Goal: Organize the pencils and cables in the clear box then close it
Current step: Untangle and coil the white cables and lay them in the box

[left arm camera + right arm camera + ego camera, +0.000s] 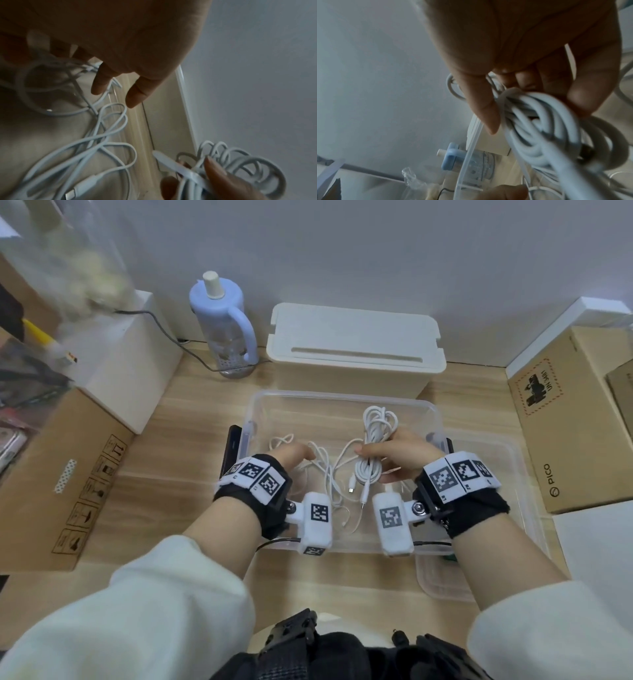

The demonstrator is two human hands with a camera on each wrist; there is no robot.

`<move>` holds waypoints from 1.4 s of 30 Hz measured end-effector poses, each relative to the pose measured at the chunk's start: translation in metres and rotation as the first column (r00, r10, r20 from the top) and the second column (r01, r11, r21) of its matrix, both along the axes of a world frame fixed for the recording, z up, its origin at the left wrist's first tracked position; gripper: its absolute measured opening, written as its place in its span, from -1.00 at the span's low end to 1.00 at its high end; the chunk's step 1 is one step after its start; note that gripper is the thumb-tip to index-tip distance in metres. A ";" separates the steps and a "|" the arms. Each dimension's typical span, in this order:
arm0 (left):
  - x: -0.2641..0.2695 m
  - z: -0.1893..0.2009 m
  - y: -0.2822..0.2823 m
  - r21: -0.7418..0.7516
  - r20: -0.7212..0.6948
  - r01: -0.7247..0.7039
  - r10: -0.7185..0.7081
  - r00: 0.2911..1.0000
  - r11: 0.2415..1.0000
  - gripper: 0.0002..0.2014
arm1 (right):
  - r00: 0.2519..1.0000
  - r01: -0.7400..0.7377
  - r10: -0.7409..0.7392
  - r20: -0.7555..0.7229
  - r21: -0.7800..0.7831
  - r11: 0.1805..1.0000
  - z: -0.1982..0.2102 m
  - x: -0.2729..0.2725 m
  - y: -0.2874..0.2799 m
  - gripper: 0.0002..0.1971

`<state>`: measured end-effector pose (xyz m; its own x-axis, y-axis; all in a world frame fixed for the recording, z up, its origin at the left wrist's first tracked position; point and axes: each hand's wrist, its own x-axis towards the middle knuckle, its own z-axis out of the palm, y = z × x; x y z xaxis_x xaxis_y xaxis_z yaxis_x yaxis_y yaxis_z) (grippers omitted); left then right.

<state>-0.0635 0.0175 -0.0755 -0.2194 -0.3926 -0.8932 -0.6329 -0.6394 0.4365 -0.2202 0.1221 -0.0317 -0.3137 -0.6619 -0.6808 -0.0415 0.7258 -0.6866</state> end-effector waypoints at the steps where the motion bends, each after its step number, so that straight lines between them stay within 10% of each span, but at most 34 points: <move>1: -0.004 -0.003 0.001 -0.003 -0.003 -0.010 0.010 1.000 1.000 -0.41 | 1.000 0.001 -0.001 0.009 0.001 1.000 -0.001 -0.002 -0.001 -0.90; 8: -0.003 0.009 -0.006 0.098 -0.198 0.025 -0.005 0.980 0.995 -0.78 | 0.985 -0.163 0.163 0.049 -0.005 0.987 -0.005 -0.005 -0.005 -0.69; 13: -0.002 0.063 -0.025 0.037 -0.500 0.142 -0.104 0.859 0.989 -0.77 | 0.757 -0.653 0.654 0.010 -0.025 0.757 0.003 0.019 -0.015 -0.75; 22: -0.008 0.092 -0.028 -0.059 -0.619 0.189 -0.184 0.764 0.980 -0.78 | 0.437 -0.882 0.893 -0.108 0.146 0.449 -0.006 0.047 -0.036 -0.83; 27: -0.011 0.106 -0.023 -0.001 -0.747 0.157 -0.105 0.656 0.988 -0.80 | 0.597 -0.782 0.799 -0.067 0.172 0.599 -0.013 0.055 -0.046 -0.89; 32: -0.007 0.105 -0.020 -0.069 -0.729 0.100 -0.118 0.674 0.993 -0.72 | 0.805 -0.592 0.576 0.141 0.116 0.798 -0.015 0.053 -0.042 -0.35; 38: 0.009 0.094 -0.014 -0.115 -0.700 -0.006 -0.076 0.710 0.993 -0.63 | 0.786 -0.603 0.602 -0.145 0.040 0.797 0.034 0.025 -0.009 -0.87; 42: 0.014 0.096 -0.007 -0.067 -0.712 -0.047 -0.015 0.702 0.997 -0.58 | 0.899 -0.342 0.249 -0.361 -0.221 0.913 0.058 0.022 0.001 -0.79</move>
<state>-0.0497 0.0104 0.0202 -0.7704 -0.4601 -0.4414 -0.1038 -0.5926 0.7988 -0.1982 0.1228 0.0267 -0.2425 -0.9019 -0.3574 -0.4737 0.4316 -0.7677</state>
